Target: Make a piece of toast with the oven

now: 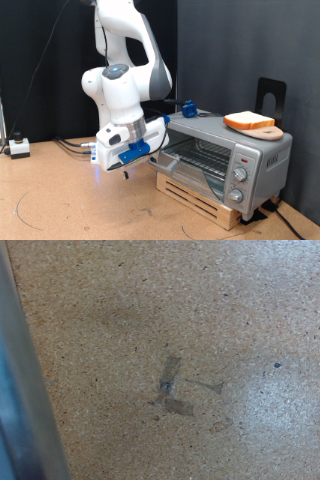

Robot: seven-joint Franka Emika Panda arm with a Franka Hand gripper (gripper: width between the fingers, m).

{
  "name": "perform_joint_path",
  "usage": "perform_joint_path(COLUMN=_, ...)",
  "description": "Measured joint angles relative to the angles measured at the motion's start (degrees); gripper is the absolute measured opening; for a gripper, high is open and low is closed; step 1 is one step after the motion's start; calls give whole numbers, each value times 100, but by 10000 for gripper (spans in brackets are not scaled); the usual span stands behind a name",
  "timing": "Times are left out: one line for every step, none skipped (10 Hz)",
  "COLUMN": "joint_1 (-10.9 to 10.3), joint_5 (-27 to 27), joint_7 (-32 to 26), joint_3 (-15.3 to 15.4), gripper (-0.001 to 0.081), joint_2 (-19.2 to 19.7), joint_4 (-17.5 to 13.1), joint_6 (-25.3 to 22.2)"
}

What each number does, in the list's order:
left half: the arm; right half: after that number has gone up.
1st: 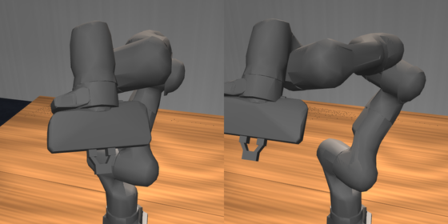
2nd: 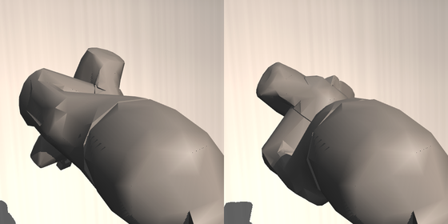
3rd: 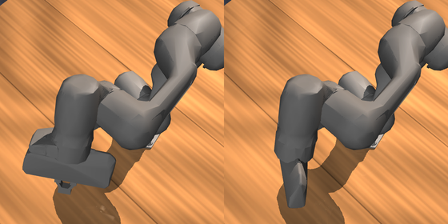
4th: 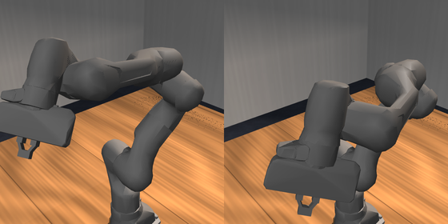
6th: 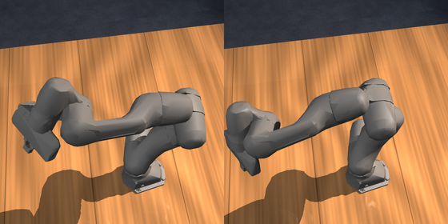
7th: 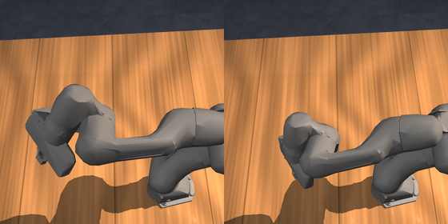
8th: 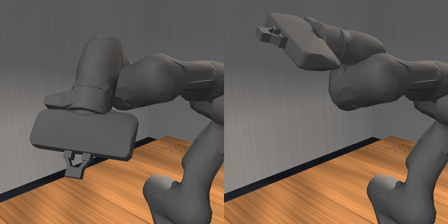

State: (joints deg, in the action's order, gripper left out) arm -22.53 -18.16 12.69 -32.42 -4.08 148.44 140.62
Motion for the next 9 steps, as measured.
perform_joint_path(joint_1=8, joint_5=-86, joint_7=-101, joint_3=-7, gripper=810, joint_2=65, joint_4=-32, joint_6=0)
perform_joint_path(joint_1=11, joint_5=-187, joint_7=-126, joint_3=-8, gripper=810, joint_2=121, joint_4=-77, joint_6=-80)
perform_joint_path(joint_1=9, joint_5=-389, joint_7=-215, joint_3=-7, gripper=810, joint_2=142, joint_4=-122, joint_6=-202)
perform_joint_path(joint_1=9, joint_5=-573, joint_7=-324, joint_3=-7, gripper=810, joint_2=142, joint_4=-162, joint_6=-321)
perform_joint_path(joint_1=9, joint_5=-658, joint_7=-352, joint_3=-6, gripper=810, joint_2=142, joint_4=-194, joint_6=-388)
perform_joint_path(joint_1=9, joint_5=-671, joint_7=-352, joint_3=-3, gripper=810, joint_2=142, joint_4=-214, joint_6=-411)
perform_joint_path(joint_1=9, joint_5=-671, joint_7=-352, joint_3=-3, gripper=810, joint_2=142, joint_4=-222, joint_6=-414)
perform_joint_path(joint_1=9, joint_5=-671, joint_7=-352, joint_3=-3, gripper=810, joint_2=142, joint_4=-226, joint_6=-413)
perform_joint_path(joint_1=9, joint_5=-671, joint_7=-352, joint_3=-3, gripper=810, joint_2=142, joint_4=-228, joint_6=-413)
